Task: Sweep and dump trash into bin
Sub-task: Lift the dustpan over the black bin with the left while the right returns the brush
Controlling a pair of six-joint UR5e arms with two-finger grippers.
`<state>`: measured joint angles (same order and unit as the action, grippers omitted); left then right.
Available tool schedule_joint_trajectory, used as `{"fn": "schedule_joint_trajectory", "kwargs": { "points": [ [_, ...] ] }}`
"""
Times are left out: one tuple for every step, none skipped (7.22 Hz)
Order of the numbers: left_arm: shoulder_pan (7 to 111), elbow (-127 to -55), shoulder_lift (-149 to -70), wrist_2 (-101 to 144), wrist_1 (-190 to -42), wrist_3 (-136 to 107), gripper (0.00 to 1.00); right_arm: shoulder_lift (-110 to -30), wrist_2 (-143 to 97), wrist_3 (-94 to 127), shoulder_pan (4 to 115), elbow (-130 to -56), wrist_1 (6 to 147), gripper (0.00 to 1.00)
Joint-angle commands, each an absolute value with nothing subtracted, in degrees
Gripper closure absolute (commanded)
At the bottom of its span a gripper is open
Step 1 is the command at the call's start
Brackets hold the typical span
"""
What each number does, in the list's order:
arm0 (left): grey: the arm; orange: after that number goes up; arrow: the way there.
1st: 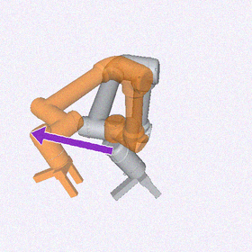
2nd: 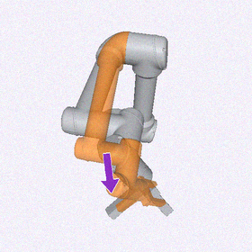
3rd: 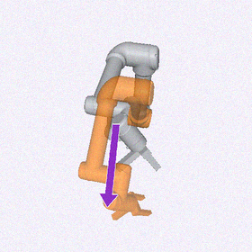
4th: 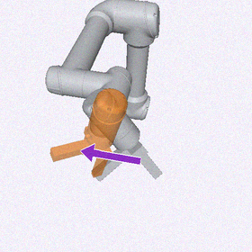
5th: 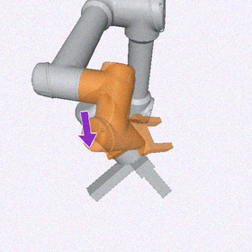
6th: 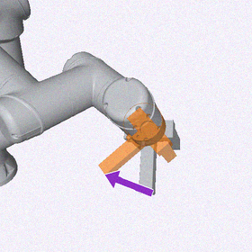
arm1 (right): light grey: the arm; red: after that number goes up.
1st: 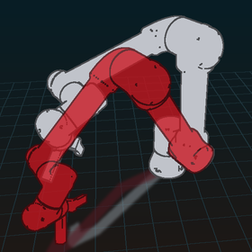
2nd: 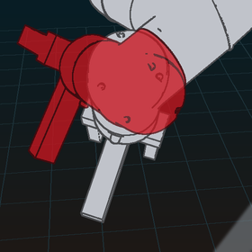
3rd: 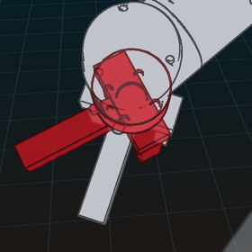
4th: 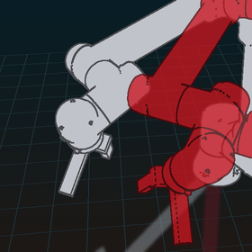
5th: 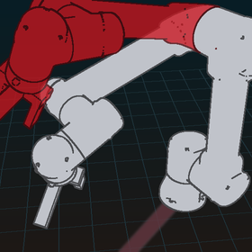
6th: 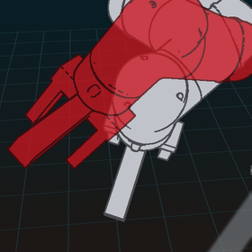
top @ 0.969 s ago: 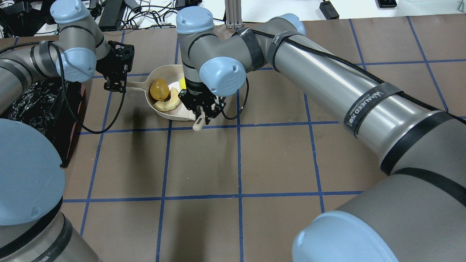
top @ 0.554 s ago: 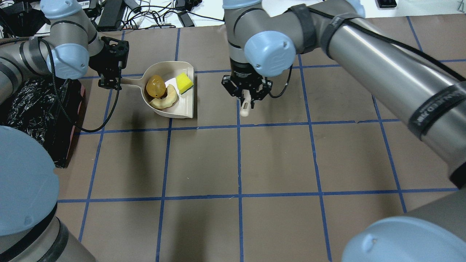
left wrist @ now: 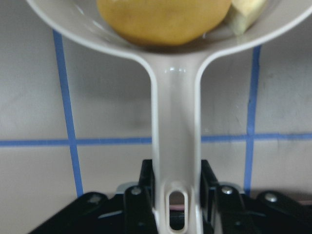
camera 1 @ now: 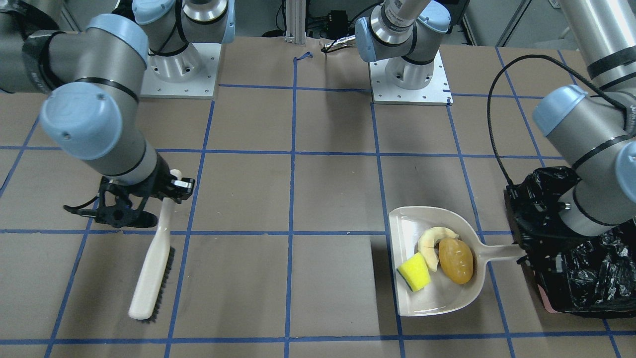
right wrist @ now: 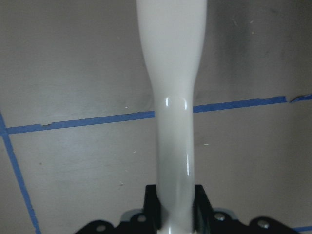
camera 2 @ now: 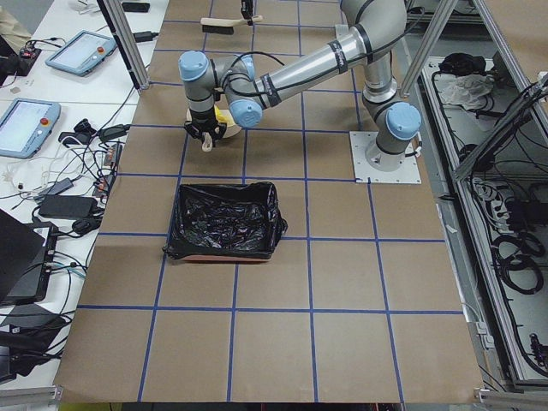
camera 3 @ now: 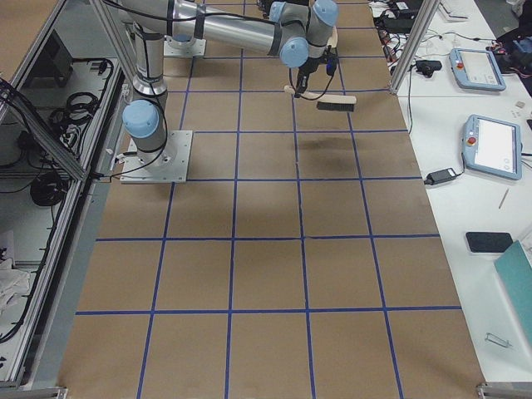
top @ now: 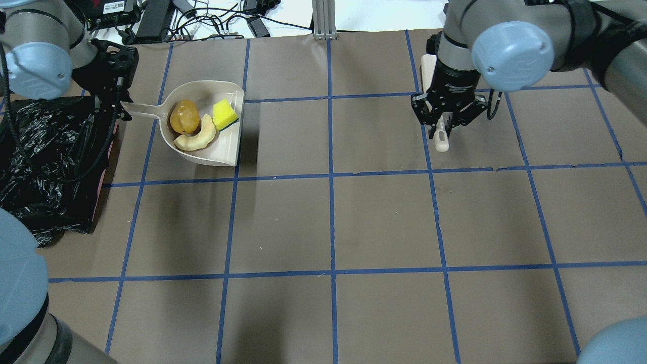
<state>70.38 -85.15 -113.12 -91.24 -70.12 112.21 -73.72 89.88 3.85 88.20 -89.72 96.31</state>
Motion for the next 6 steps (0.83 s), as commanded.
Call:
{"fn": "schedule_joint_trajectory", "kwargs": {
  "points": [
    [62.01,-80.98,-111.88,-89.13,-77.12,123.17,0.85,-73.92,92.18,-4.36,79.05,-91.4,96.5,1.0],
    [58.13,-76.6,-112.32,-89.3,-81.43,129.57,0.86,-73.92,94.02,-7.96,76.75,-93.32,100.16,1.0],
    [54.96,-72.99,-113.02,-89.56,-84.35,134.08,0.87,-73.83,94.04,-9.91,74.99,-96.56,105.85,1.0],
    [52.32,-70.86,-113.64,-89.73,-84.81,138.3,0.88,-73.83,94.22,-11.76,73.84,-100.16,110.87,1.0],
    [49.6,-69.62,-114.16,-90.78,-84.47,142.86,0.89,-73.83,94.22,-14.65,72.87,-101.33,111.79,1.0],
    [47.31,-68.04,-114.6,-91.05,-84.11,147.52,0.9,-73.65,94.22,-15.98,71.99,-101.42,111.36,1.0]
  ]
}}
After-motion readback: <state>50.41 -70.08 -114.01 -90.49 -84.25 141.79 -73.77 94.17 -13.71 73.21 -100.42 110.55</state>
